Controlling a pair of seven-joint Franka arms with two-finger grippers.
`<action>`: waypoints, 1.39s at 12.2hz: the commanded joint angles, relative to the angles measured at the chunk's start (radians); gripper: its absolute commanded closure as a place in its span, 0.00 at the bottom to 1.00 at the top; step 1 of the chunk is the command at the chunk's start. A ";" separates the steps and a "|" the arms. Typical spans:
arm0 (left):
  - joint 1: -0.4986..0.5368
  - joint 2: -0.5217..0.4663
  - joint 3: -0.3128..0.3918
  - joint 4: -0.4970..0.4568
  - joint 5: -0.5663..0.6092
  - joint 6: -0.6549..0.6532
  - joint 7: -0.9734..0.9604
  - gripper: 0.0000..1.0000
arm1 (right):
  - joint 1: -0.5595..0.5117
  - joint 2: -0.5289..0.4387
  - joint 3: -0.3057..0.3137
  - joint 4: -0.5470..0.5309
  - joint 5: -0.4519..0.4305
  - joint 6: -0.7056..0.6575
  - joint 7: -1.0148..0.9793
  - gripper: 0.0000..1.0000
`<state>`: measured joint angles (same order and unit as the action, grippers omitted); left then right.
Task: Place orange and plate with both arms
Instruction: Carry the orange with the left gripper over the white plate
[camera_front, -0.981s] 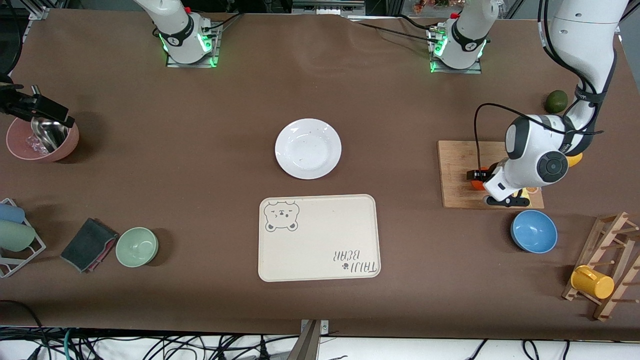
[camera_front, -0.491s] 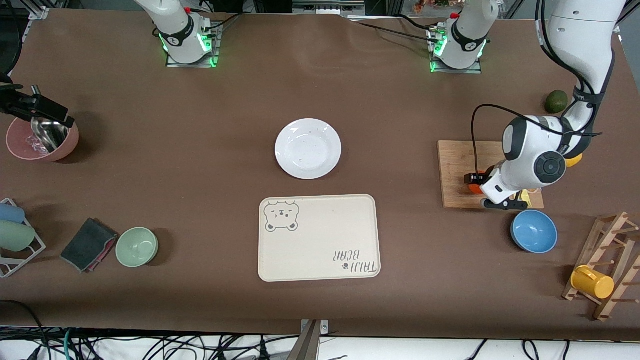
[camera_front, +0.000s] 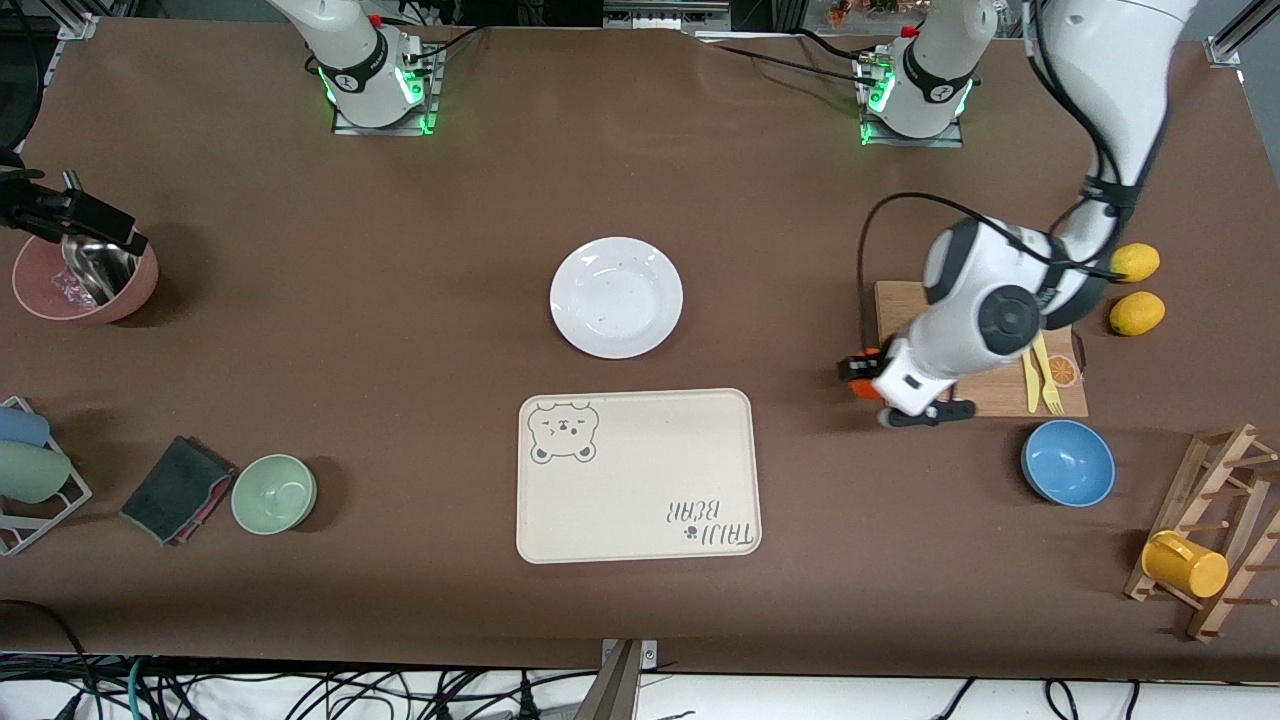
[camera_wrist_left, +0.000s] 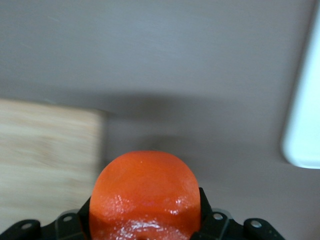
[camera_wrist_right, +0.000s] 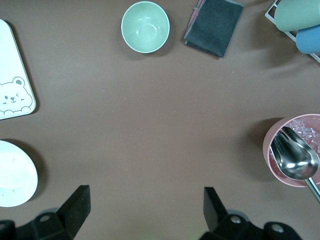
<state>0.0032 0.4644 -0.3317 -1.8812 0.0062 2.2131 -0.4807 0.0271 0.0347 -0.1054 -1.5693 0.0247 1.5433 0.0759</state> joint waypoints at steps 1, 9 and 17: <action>-0.107 0.057 -0.001 0.100 -0.023 -0.024 -0.155 0.75 | -0.004 0.005 0.001 0.018 0.006 -0.009 0.008 0.00; -0.469 0.158 -0.001 0.208 -0.057 -0.015 -0.567 0.75 | -0.006 0.005 0.001 0.017 0.006 -0.009 0.008 0.00; -0.663 0.338 0.017 0.415 -0.066 -0.003 -0.671 0.73 | -0.006 0.005 0.001 0.017 0.006 -0.011 0.008 0.00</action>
<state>-0.6327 0.7478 -0.3326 -1.5325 -0.0549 2.2187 -1.1459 0.0262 0.0352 -0.1061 -1.5693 0.0247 1.5432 0.0759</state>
